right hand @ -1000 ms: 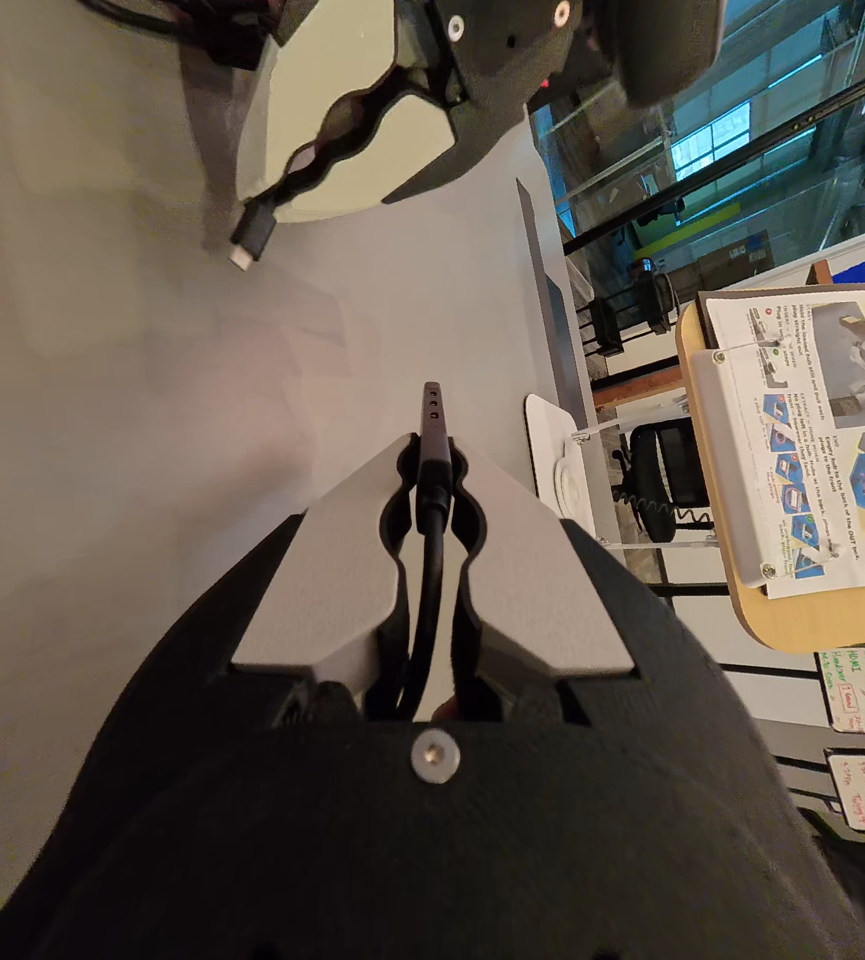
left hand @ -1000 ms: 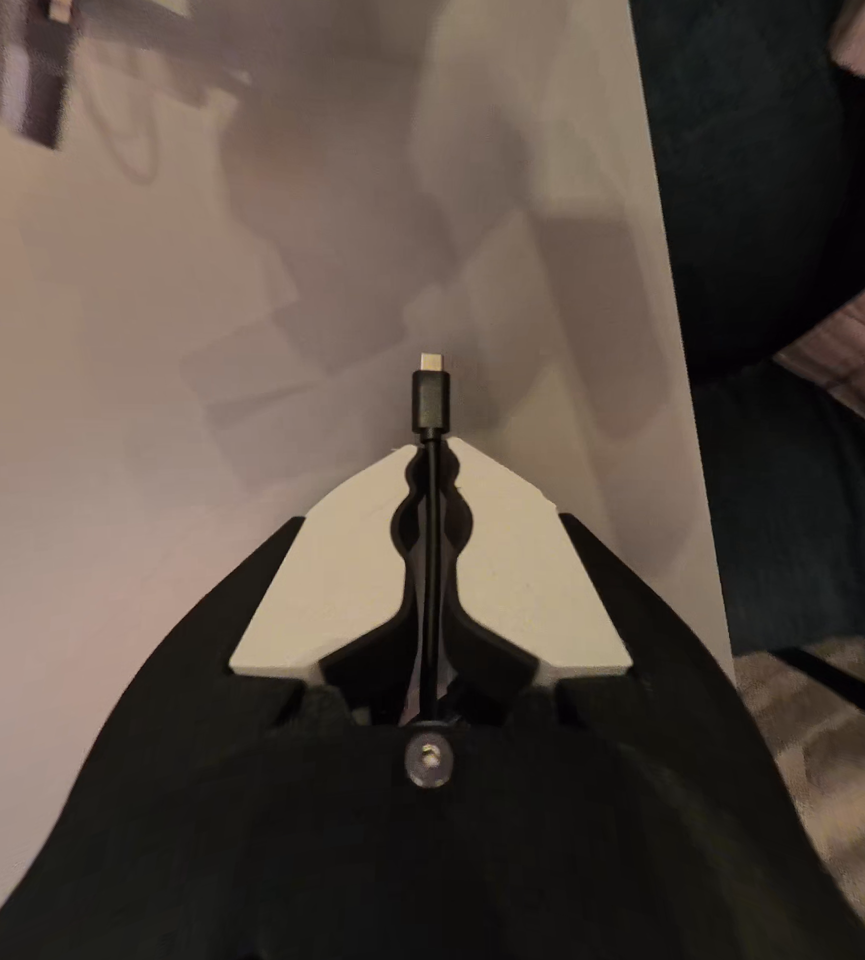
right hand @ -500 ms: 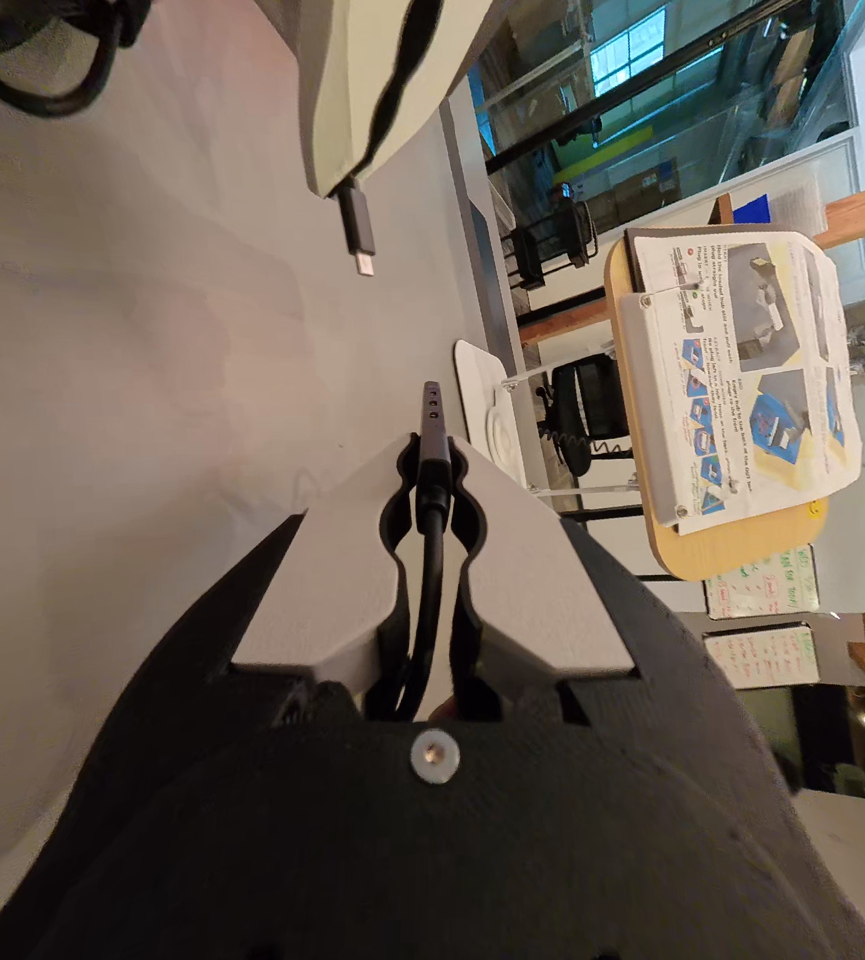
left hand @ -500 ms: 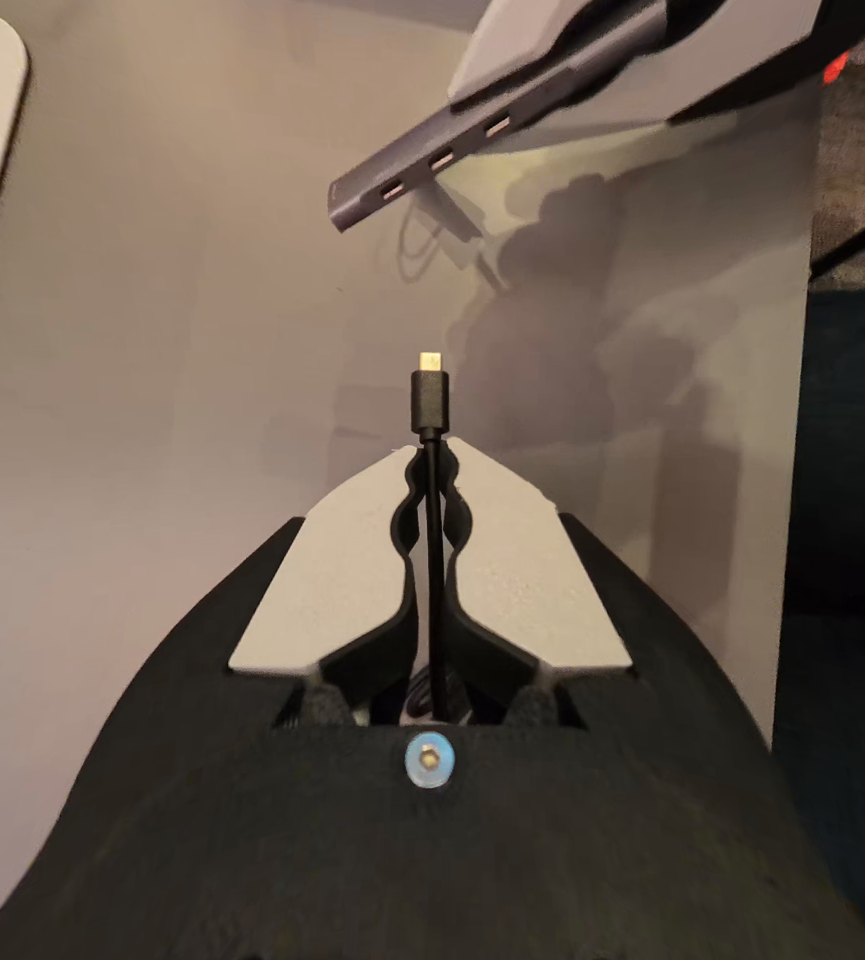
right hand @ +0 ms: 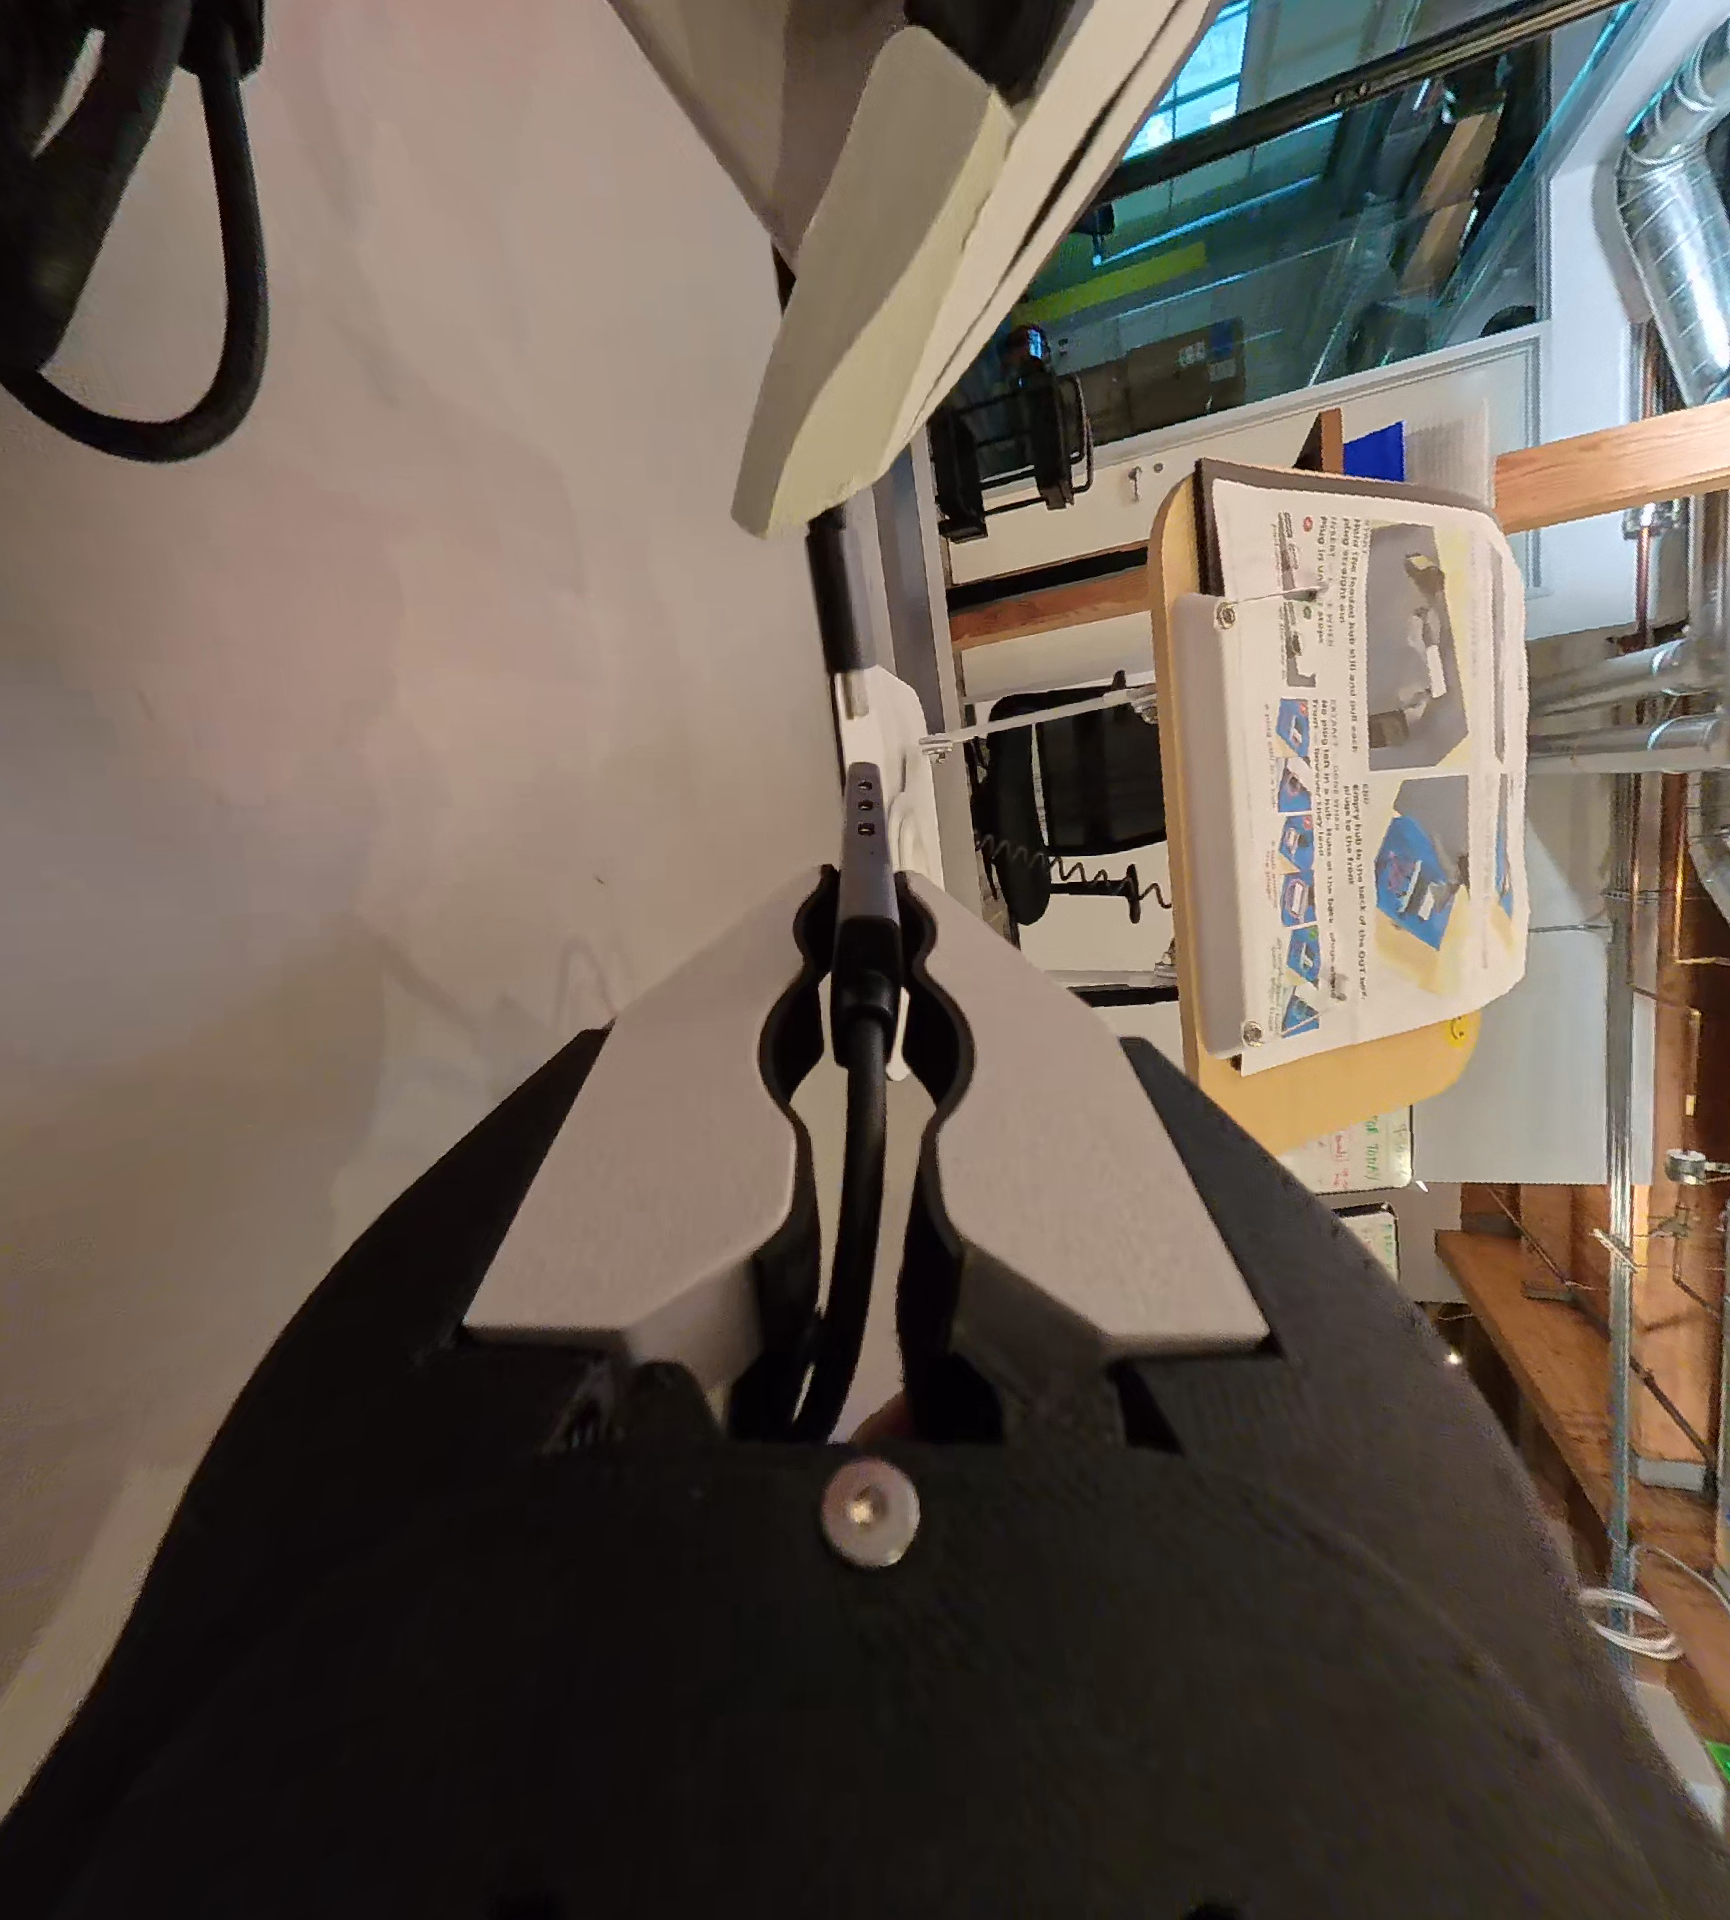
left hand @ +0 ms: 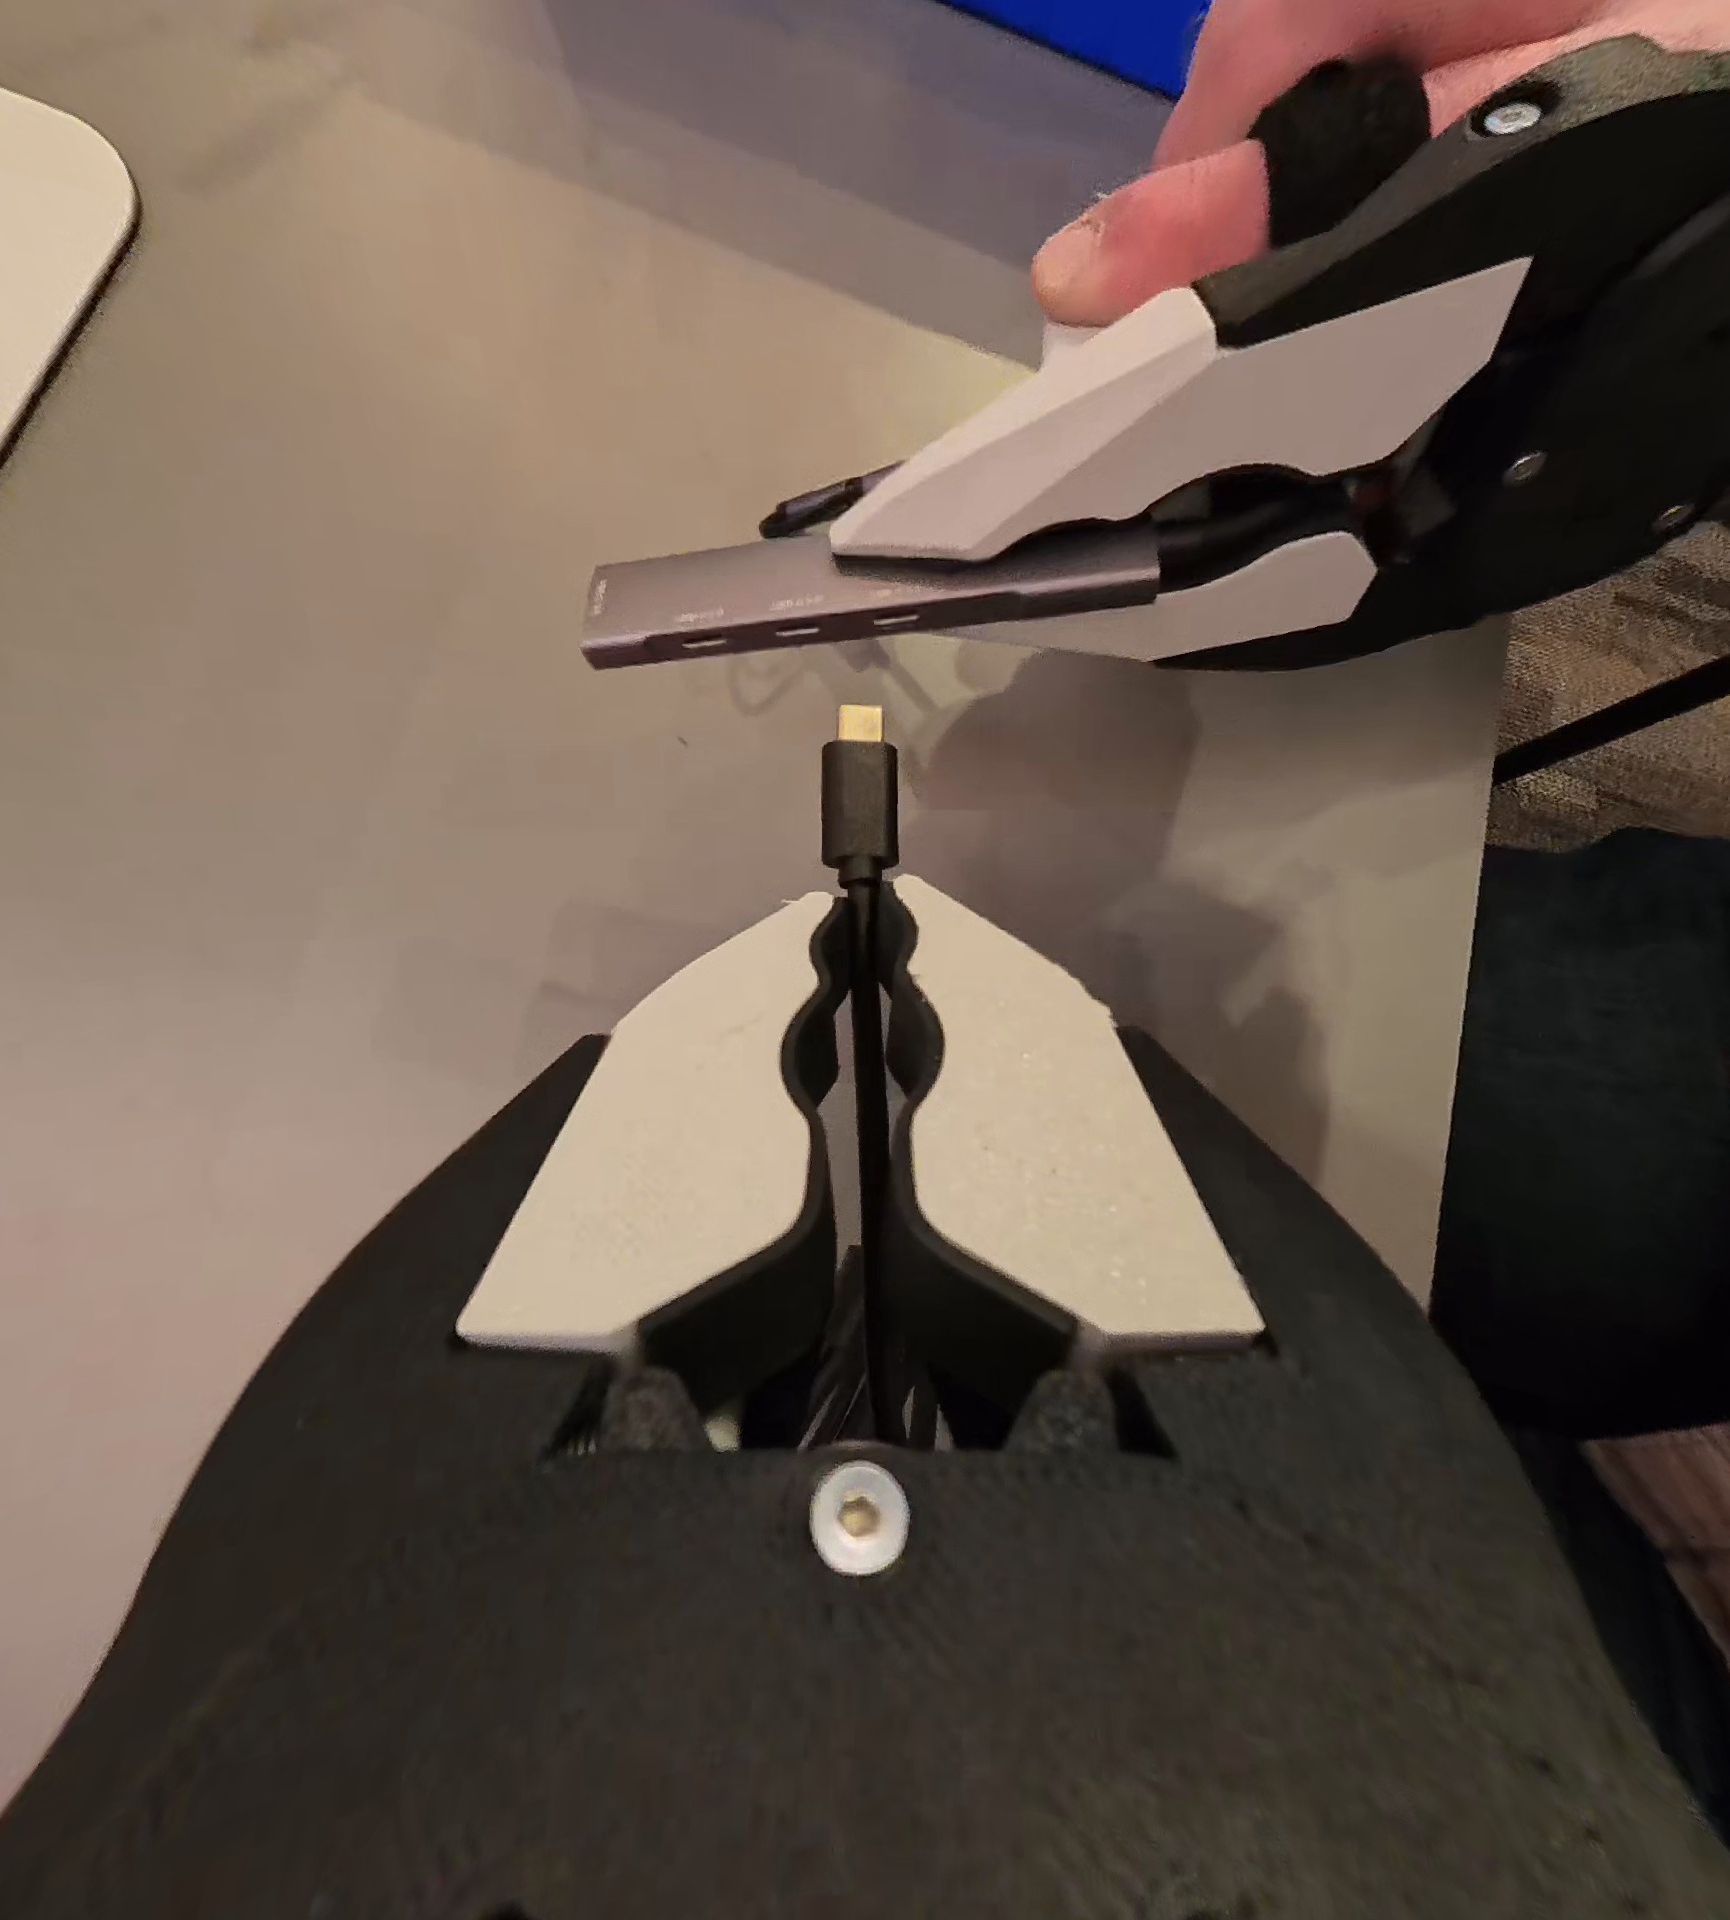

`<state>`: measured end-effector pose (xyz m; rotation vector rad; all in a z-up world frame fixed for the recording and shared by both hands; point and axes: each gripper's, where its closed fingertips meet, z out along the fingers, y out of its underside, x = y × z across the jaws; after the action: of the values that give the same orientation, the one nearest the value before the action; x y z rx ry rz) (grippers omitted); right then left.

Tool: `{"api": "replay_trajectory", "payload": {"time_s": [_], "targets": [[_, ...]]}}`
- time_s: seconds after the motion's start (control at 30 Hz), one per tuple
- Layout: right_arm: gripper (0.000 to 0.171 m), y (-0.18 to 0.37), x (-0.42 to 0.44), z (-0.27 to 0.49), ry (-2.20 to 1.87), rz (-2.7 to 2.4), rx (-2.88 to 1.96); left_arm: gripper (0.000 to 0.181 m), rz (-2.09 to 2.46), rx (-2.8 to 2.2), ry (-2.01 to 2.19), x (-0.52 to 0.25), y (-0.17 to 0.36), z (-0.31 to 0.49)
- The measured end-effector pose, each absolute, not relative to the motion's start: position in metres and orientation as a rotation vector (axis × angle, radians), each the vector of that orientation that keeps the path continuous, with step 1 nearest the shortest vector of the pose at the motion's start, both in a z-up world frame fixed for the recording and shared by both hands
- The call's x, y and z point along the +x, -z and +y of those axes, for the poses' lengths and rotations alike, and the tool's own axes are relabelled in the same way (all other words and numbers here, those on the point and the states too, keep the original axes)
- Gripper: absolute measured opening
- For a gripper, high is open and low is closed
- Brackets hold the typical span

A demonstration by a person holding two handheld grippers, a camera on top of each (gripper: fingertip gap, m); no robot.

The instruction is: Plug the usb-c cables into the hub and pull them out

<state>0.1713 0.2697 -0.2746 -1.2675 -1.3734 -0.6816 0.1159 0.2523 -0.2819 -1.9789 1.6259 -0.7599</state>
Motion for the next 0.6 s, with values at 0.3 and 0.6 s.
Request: {"api": "replay_trajectory", "payload": {"time_s": [0.3, 0.6], "targets": [[0.006, 0.277, 0.167, 0.27, 0.722, -1.394, -1.234, 0.004, 1.65, -2.022, 0.736, 0.127, 0.288, 0.249], [0.006, 0.279, 0.167, 0.269, 0.75, -1.411, -1.218, 0.004, 1.639, -2.058, 0.75, 0.13, 0.289, 0.248]]}}
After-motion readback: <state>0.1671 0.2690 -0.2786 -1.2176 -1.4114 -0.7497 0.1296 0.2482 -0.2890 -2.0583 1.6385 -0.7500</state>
